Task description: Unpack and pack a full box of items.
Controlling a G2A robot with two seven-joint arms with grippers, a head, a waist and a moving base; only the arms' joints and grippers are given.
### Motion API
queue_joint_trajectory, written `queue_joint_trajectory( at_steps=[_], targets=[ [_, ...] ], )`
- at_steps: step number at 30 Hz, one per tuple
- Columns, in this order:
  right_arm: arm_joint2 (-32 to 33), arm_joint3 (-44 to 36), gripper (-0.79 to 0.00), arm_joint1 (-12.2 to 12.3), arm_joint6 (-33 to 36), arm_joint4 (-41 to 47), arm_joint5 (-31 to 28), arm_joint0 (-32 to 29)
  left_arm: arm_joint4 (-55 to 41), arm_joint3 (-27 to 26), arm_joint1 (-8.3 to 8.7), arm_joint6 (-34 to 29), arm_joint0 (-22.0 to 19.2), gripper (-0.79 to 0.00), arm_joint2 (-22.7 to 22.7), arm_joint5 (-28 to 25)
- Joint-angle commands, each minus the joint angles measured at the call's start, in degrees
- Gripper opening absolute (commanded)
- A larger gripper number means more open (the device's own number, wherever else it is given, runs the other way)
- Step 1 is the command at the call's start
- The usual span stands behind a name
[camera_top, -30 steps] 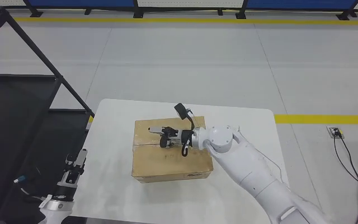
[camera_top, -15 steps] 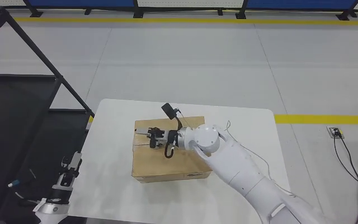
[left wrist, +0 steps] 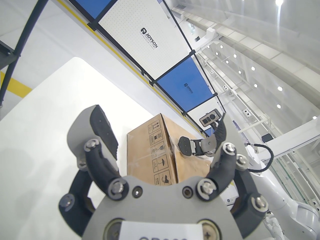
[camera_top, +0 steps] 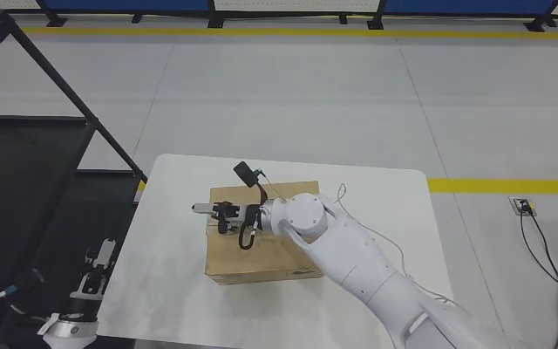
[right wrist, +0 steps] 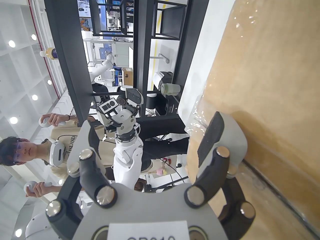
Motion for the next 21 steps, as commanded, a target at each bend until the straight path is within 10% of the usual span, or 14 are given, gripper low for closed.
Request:
queue_joint_trajectory(
  at_steps=[1,21],
  targets=[
    [-0.27,0.96,0.0,-0.66,0.25,0.28,-0.3,0.36,-0.39,0.33,0.1,-0.2,0.0,0.0,-0.21,-0.11],
    [-2.64,11.35,0.0,-7.91,2.28,0.12,-2.6,3.89,-1.66,2.33,1.16,-2.25,-1.4,0.0,-0.28,-0.36]
  ],
)
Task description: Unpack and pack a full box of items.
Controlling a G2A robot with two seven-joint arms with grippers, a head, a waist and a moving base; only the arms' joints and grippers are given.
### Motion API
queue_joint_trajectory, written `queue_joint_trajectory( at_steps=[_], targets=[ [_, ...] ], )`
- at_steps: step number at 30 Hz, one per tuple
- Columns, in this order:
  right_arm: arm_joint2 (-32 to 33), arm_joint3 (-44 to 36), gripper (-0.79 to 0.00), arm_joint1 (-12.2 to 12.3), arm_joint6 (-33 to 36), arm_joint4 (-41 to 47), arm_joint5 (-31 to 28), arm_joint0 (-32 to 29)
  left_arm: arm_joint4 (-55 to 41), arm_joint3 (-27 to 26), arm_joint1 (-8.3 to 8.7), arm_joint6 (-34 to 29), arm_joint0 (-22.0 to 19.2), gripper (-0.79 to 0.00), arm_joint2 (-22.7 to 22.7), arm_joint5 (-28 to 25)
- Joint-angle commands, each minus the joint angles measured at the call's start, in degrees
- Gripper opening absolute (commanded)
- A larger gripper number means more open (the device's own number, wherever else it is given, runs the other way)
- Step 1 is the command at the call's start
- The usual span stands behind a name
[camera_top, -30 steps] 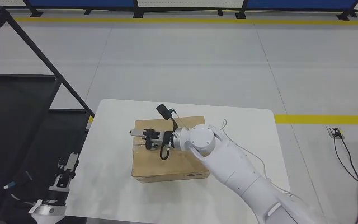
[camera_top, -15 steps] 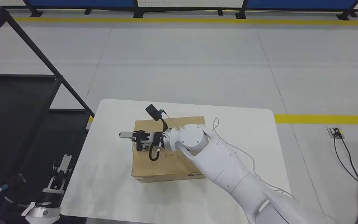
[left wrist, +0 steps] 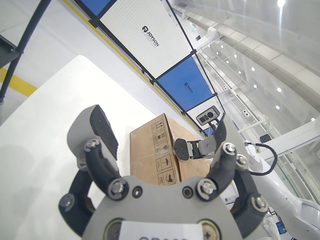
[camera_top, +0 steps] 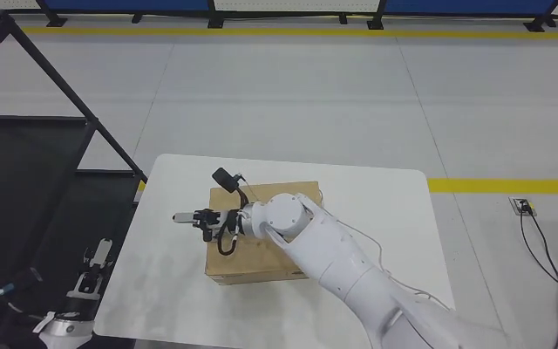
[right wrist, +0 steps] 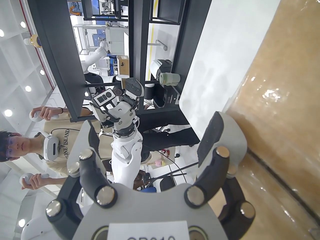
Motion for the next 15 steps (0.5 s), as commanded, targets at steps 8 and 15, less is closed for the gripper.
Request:
queue_joint_trajectory(
  at_steps=[8,15],
  targets=[
    [1.84,3.16,0.0,-0.43,1.23,-0.52,-0.97,0.57,0.29,0.39,0.42,-0.53,-1.03,0.0,0.77,0.34],
    [3.64,3.2,0.0,0.61,3.28,-2.16,-1.24,-0.11,0.66,0.3,0.72,-0.81,-1.78,0.0,1.59,0.73]
  ],
)
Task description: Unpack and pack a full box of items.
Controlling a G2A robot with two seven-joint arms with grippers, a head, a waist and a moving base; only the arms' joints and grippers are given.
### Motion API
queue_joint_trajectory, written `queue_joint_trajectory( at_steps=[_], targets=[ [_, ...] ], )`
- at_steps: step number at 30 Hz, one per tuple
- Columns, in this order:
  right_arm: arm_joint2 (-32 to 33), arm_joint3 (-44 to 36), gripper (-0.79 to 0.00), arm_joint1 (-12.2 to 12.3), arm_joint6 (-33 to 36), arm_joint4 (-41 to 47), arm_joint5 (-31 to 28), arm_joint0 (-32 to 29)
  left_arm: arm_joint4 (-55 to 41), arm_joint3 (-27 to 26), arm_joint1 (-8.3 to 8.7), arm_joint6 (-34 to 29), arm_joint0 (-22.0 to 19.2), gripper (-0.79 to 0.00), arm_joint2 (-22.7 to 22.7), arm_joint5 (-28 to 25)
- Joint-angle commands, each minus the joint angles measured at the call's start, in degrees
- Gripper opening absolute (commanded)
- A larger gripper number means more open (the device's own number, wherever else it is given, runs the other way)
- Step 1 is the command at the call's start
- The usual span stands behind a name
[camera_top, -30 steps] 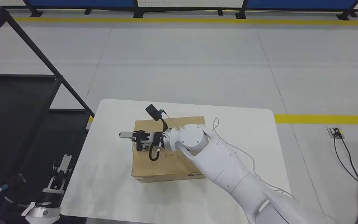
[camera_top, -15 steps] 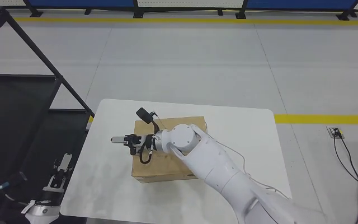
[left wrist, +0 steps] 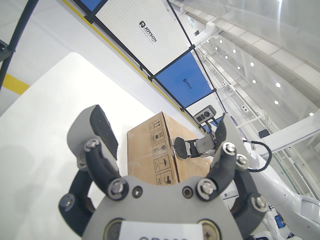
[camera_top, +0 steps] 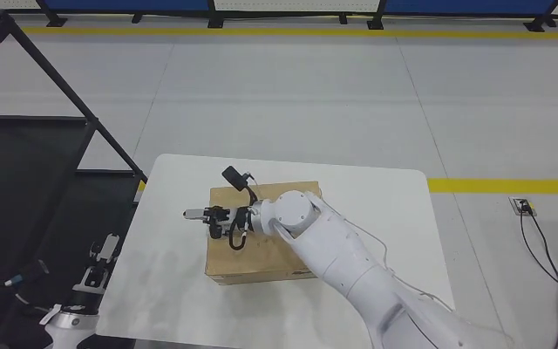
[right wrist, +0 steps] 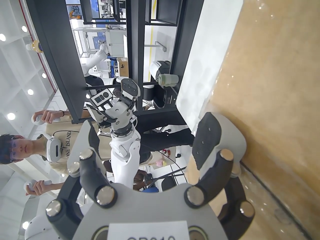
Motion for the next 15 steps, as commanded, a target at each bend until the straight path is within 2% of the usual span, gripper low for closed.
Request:
queue_joint_trajectory(
  at_steps=[1,15],
  targets=[
    [0.37,-0.33,0.0,0.29,-0.02,-0.63,0.33,-0.27,0.14,0.0,0.07,-0.05,-0.19,0.0,0.28,0.17],
    [5.09,-7.02,0.0,3.89,-1.11,-5.68,2.44,-4.14,1.32,-0.32,0.52,0.36,-1.0,0.0,2.3,0.88]
  ],
)
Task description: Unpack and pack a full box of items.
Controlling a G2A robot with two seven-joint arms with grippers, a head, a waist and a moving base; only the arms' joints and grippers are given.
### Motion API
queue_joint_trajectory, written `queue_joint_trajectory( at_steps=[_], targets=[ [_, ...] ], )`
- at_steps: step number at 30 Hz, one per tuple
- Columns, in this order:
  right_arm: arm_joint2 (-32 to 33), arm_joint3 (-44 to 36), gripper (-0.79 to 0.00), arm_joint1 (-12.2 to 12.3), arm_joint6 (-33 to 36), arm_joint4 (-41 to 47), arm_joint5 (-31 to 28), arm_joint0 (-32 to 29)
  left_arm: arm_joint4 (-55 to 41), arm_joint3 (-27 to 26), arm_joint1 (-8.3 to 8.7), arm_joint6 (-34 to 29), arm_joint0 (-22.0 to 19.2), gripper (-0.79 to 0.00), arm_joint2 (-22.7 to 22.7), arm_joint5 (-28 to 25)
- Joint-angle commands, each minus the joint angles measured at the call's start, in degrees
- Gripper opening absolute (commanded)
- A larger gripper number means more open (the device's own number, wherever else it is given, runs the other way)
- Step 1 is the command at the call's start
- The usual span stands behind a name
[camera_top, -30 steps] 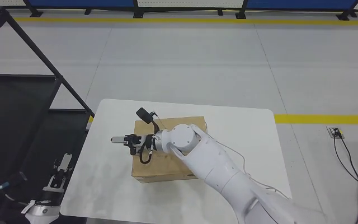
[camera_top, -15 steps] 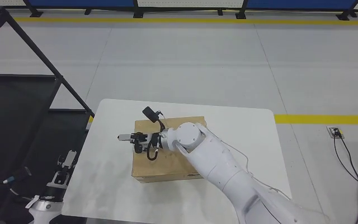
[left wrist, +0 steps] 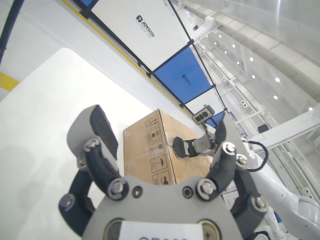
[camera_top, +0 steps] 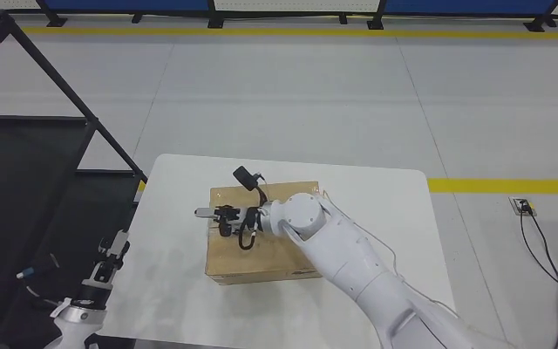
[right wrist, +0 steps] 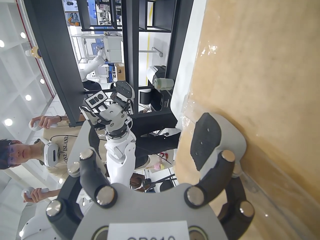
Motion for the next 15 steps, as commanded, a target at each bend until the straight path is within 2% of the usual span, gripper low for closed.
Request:
queue_joint_trajectory(
  at_steps=[1,9,15],
  targets=[
    [0.79,-1.32,0.0,0.62,0.09,-0.68,0.4,-0.68,0.05,-0.07,0.06,0.06,-0.08,0.0,0.2,0.02],
    [6.61,-7.34,0.0,4.56,3.79,-2.88,1.02,-4.88,0.34,-0.75,0.28,0.44,0.0,0.0,0.98,0.04],
    [11.26,-14.43,0.0,7.56,3.28,-6.38,4.87,-9.37,0.88,-1.22,0.43,0.67,0.02,0.0,1.79,0.23]
  ],
)
